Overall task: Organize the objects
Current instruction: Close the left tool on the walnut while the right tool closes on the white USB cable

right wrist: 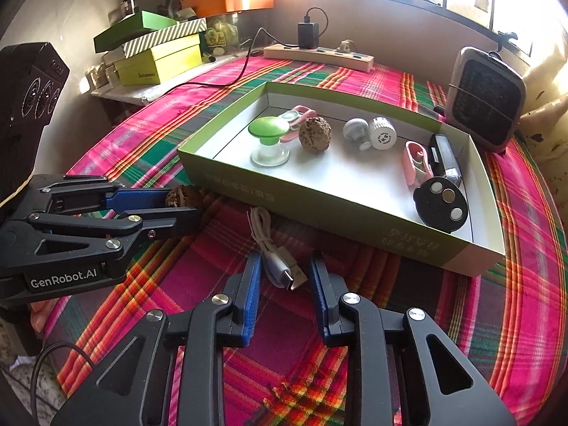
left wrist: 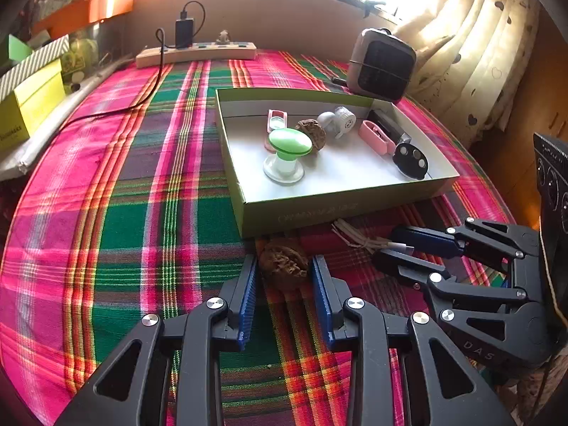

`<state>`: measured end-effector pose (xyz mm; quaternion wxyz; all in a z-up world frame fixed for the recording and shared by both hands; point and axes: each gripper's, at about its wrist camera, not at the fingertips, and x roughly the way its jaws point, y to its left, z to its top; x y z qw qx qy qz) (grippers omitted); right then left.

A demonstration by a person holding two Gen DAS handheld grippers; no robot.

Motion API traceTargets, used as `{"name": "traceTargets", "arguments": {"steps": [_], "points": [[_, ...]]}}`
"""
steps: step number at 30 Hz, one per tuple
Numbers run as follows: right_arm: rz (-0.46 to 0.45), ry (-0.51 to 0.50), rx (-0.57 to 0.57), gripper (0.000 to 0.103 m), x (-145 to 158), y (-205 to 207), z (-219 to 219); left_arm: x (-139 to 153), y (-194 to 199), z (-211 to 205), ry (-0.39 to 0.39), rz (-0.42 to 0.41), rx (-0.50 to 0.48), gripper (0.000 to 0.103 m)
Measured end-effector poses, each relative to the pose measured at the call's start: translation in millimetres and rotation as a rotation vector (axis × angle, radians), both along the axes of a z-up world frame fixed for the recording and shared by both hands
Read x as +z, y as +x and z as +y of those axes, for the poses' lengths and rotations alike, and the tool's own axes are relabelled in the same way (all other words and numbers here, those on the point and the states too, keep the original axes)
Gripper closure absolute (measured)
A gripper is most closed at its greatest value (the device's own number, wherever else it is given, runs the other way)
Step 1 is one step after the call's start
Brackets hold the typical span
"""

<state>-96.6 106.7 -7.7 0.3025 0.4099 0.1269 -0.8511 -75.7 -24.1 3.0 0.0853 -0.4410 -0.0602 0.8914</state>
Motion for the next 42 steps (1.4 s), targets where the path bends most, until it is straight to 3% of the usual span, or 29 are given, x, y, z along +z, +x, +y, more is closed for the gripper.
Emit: {"name": "traceTargets", "arguments": {"steps": [35,37,42], "points": [[-0.018,-0.059,-0.036,0.082,4.2,7.2,6.6,2.5,5.4,4.9,-0.033,0.022,0.009,0.076],[-0.019,-0.066,-0.032,0.092,5.8,8.7,7.2,3.6,6.1,5.3,-0.032,0.025,0.009,0.076],[-0.017,-0.071,-0.033,0.093,7.2,11.5,8.5,5.1,7.8,6.0,-0.036,0.028,0.008,0.076]]}}
